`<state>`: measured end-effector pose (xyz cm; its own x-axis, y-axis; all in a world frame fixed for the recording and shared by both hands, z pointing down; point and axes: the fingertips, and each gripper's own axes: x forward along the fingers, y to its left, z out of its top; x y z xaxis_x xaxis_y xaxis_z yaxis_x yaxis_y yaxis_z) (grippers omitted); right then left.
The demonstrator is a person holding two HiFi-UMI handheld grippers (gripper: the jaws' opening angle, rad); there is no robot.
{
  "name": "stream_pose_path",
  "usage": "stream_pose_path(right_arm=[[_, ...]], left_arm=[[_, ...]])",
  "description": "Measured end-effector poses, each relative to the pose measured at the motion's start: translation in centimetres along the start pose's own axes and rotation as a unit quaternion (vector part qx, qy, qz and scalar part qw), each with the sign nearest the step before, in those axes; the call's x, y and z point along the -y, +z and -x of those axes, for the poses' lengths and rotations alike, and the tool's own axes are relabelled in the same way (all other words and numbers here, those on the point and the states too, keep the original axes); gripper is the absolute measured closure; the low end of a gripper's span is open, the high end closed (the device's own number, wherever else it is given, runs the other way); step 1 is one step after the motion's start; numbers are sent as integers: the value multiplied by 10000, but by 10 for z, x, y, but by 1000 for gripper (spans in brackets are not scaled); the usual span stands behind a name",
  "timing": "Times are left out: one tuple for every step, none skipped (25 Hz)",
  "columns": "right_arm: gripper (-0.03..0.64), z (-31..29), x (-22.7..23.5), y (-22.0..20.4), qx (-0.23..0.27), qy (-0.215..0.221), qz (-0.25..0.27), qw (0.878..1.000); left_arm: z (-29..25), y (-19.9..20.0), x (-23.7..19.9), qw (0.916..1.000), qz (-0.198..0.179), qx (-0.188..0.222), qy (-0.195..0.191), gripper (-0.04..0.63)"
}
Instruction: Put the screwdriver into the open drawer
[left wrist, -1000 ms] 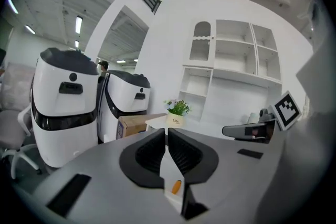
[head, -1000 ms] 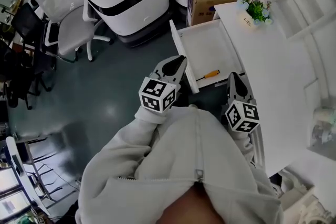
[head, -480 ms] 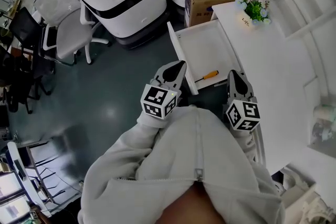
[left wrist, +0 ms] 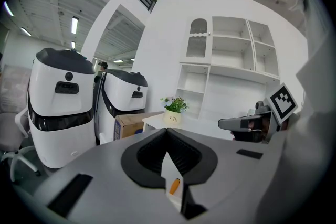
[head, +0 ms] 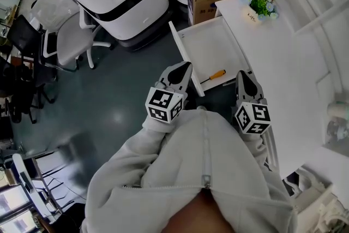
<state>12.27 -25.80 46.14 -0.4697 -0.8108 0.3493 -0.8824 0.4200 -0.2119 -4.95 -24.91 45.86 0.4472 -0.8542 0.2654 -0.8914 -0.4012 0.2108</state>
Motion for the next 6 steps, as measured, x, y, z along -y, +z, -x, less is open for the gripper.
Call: stream_pose_path(right_arm=[[584, 0, -1, 0, -3, 11, -2, 10000], [584, 0, -1, -1, -7, 22, 0, 10000], [584, 0, -1, -2, -11, 30, 1, 10000], [584, -1, -1, -2, -16, 35, 0, 10000], [584, 0, -1, -3, -20, 38, -2, 10000], [584, 0, -1, -4, -24, 40, -5, 10000]], left_arm=[[0, -1, 0, 10000, 1, -8, 0, 580], [0, -1, 0, 10000, 4, -18, 2, 579], [0, -2, 0, 10000, 7, -29, 3, 580], [0, -3, 0, 10000, 10, -39, 3, 580], [-1, -5, 0, 10000, 13, -51, 1, 580], [-1, -6, 1, 10000, 15, -64, -1, 580]])
